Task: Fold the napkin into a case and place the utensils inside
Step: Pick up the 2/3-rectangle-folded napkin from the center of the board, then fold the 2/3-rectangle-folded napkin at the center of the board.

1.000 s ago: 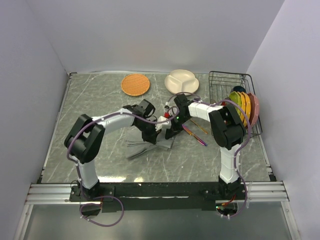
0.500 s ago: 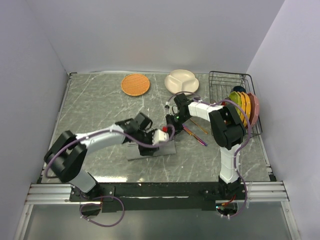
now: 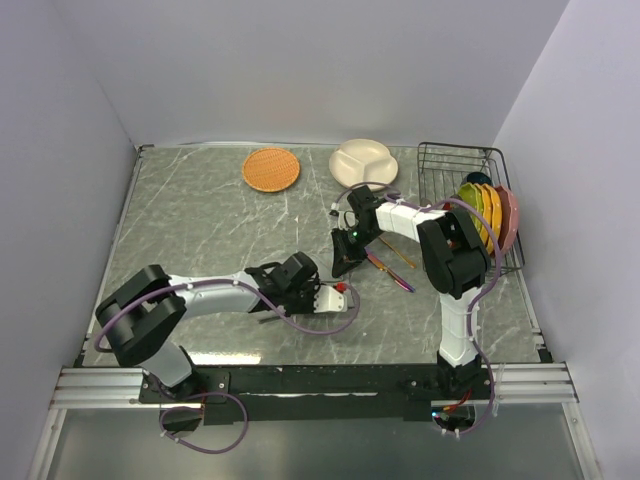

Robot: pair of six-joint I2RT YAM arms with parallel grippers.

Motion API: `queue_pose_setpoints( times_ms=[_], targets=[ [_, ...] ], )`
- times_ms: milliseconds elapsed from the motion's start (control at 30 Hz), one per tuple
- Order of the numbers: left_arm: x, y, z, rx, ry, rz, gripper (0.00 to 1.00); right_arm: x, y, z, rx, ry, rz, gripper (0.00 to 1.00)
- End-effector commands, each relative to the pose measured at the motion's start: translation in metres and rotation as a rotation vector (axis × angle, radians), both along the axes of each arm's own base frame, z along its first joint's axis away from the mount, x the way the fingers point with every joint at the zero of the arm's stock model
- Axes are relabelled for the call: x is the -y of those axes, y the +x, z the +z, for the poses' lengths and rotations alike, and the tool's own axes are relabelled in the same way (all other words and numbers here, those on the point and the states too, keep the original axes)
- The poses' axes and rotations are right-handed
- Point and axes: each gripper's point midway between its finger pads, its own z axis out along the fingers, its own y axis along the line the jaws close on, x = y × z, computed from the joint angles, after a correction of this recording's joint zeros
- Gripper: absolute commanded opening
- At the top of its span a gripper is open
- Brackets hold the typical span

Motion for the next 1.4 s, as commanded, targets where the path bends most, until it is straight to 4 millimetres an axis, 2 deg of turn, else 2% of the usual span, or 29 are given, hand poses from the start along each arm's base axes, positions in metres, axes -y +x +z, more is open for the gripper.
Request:
queue_pose_setpoints(
  times_ms=[0,33,100,200,267,300,367,400,433,467,500,533,567,600,633,700,767,800,867,1000,1167,1367],
  targets=[
    [-0.012,-0.003,-0.023,-0.009,0.104,-0.033,0.18,0.021,0.012,-0.027,0.065,-0.133,0.017,0.19],
    [-0.013,-0.003,-0.022,-0.023,0.101,-0.033,0.05,0.021,0.011,-0.027,0.065,-0.131,0.021,0.19],
    [-0.012,-0.010,-0.015,-0.092,0.078,-0.047,0.01,0.019,0.008,-0.025,0.061,-0.114,0.034,0.18],
    [-0.005,-0.023,0.007,-0.201,0.016,-0.083,0.01,0.013,0.000,-0.018,0.078,-0.096,0.069,0.18],
    [0.001,-0.022,0.024,-0.244,-0.036,-0.085,0.01,0.009,-0.004,-0.015,0.079,-0.078,0.076,0.18],
    [-0.004,-0.021,0.028,-0.291,-0.045,-0.064,0.01,0.009,-0.007,-0.015,0.073,-0.077,0.075,0.18],
    [0.004,-0.015,0.041,-0.355,-0.096,-0.062,0.01,0.010,-0.006,-0.016,0.072,-0.079,0.075,0.18],
    [-0.004,-0.010,0.042,-0.401,-0.090,-0.025,0.01,0.010,-0.006,-0.017,0.074,-0.081,0.078,0.18],
    [0.003,-0.003,0.047,-0.439,-0.120,-0.023,0.01,0.011,-0.004,-0.017,0.075,-0.082,0.076,0.18],
    [0.003,0.001,0.049,-0.470,-0.129,-0.013,0.01,0.011,-0.004,-0.018,0.076,-0.083,0.076,0.18],
    [-0.006,0.004,0.041,-0.537,-0.111,0.022,0.01,0.011,-0.003,-0.018,0.073,-0.082,0.078,0.18],
    [0.002,0.011,0.052,-0.554,-0.146,0.003,0.01,0.010,-0.003,-0.018,0.071,-0.078,0.078,0.19],
    [-0.002,0.018,0.052,-0.580,-0.153,0.018,0.01,0.009,-0.002,-0.017,0.069,-0.073,0.074,0.19],
    [-0.007,0.014,0.044,-0.652,-0.130,0.032,0.01,0.008,-0.001,-0.017,0.074,-0.069,0.075,0.19],
    [-0.001,0.022,0.053,-0.655,-0.159,0.012,0.01,0.007,0.000,-0.016,0.073,-0.065,0.075,0.19],
    [-0.003,0.029,0.048,-0.719,-0.168,0.027,0.01,0.005,0.003,-0.015,0.077,-0.062,0.073,0.19],
    [-0.003,0.038,0.056,-0.764,-0.194,0.030,0.01,0.003,0.006,-0.015,0.077,-0.062,0.075,0.19],
    [-0.004,0.040,0.049,-0.804,-0.191,0.044,0.01,0.004,0.007,-0.015,0.079,-0.062,0.074,0.19],
    [-0.006,0.050,0.055,-0.848,-0.216,0.063,0.01,0.001,0.009,-0.013,0.083,-0.057,0.076,0.19],
    [-0.006,0.068,0.046,-0.943,-0.236,0.110,0.01,-0.001,0.011,-0.012,0.078,-0.048,0.072,0.20],
    [-0.011,0.081,0.037,-1.050,-0.248,0.160,0.01,-0.002,0.015,-0.012,0.081,-0.046,0.073,0.20],
    [-0.016,0.086,0.026,-1.120,-0.237,0.206,0.01,-0.003,0.017,-0.009,0.091,-0.046,0.079,0.20]
  ],
)
